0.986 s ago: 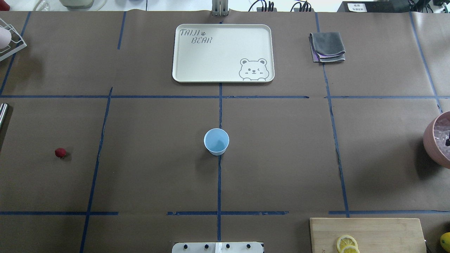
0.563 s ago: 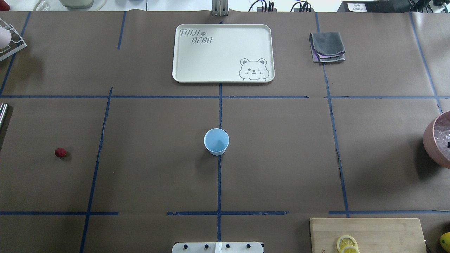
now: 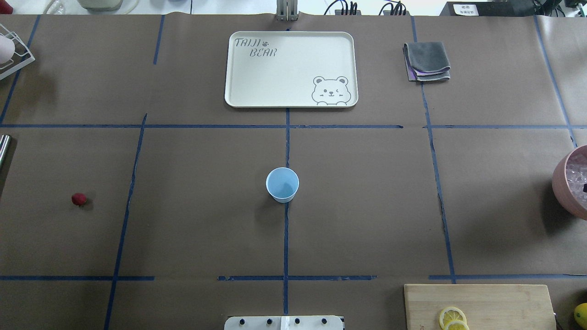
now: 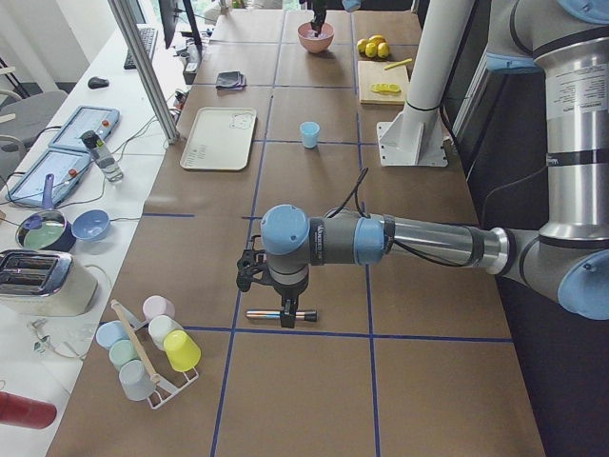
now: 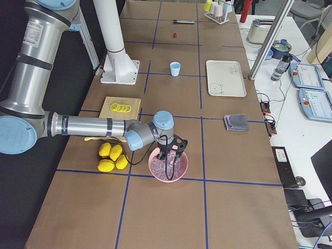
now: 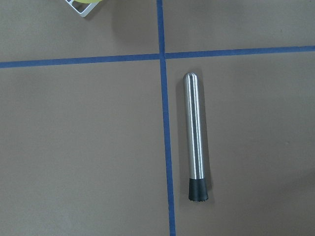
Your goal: Mash ice and strawberries in cup
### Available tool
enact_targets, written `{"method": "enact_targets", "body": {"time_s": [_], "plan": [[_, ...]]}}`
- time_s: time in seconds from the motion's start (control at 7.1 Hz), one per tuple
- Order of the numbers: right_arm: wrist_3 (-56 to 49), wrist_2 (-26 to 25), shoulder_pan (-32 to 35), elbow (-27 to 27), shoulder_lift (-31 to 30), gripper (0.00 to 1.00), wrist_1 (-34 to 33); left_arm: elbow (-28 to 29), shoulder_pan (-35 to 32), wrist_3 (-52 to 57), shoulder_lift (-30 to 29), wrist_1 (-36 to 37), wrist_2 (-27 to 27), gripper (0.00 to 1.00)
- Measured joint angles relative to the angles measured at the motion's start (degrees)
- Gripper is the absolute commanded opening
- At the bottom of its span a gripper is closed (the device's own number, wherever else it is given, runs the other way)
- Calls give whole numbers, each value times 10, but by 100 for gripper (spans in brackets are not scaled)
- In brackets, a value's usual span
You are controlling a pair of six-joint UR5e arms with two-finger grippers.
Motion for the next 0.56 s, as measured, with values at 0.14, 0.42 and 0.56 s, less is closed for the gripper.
{"method": "enact_targets", "body": {"time_s": [0.14,0.42,0.56], "plan": [[9,-1,0,28,-1,0,-1,0,0,0,0,0,0,100],[90,0,-23,90,13,1,-5,-1,0,0,-1,0,-8,100],[165,-1,-59,111,45,2,-5,-1,0,0,-1,0,-14,100]]}}
